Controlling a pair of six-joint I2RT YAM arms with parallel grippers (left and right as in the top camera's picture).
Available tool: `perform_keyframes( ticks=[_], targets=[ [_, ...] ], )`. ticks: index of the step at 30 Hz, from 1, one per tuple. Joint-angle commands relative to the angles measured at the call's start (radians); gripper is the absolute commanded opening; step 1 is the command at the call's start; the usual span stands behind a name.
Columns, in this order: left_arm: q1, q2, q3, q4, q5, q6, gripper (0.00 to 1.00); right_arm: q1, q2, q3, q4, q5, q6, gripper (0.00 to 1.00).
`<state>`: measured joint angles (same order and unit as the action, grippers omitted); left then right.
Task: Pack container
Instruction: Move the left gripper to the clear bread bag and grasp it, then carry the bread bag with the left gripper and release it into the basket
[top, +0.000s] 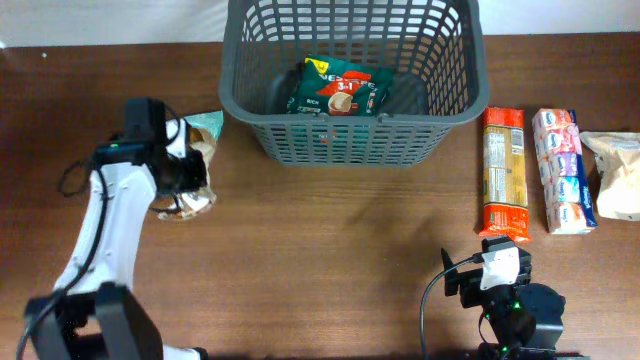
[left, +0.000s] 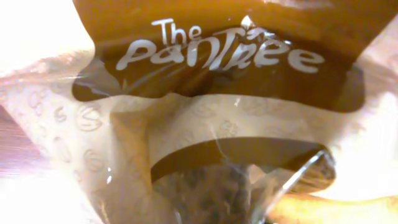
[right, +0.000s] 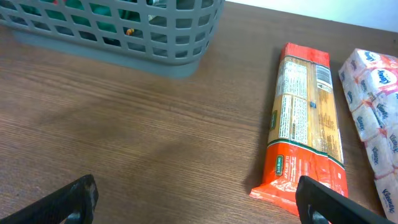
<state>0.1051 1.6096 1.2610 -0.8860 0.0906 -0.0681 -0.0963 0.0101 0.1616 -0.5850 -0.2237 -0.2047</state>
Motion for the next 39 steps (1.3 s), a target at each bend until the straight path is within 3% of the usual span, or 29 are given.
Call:
perform_keyframes(
  ticks=[1, 5, 12, 19, 26, 34, 39],
  targets=[
    [0.01, -0.07, 0.089, -0.023, -0.005, 0.009, 0.02, 0.007, -0.006, -0.005, -0.001, -0.005, 0.012, 0.99],
    [0.011, -0.13, 0.274, -0.024, 0.012, 0.031, 0.02, 0.007, -0.006, -0.005, -0.001, -0.005, 0.012, 0.99],
    [0.011, -0.149, 0.6, 0.032, 0.24, 0.143, 0.02, 0.007, -0.006, -0.005, -0.001, -0.005, 0.011, 0.99],
    [-0.058, -0.135, 0.647, 0.309, 0.469, 0.167, 0.02, 0.007, -0.006, -0.005, -0.001, -0.005, 0.012, 0.99],
    [-0.227, -0.042, 0.647, 0.427, 0.462, 0.168, 0.02, 0.007, -0.006, -0.005, -0.001, -0.005, 0.012, 0.99],
    [-0.38, 0.122, 0.647, 0.407, 0.225, 0.091, 0.02, 0.007, -0.006, -0.005, -0.001, -0.005, 0.012, 0.99],
    [-0.419, 0.227, 0.647, 0.412, 0.19, 0.083, 0.02, 0.007, -0.006, -0.005, -0.001, -0.005, 0.012, 0.99]
  ],
)
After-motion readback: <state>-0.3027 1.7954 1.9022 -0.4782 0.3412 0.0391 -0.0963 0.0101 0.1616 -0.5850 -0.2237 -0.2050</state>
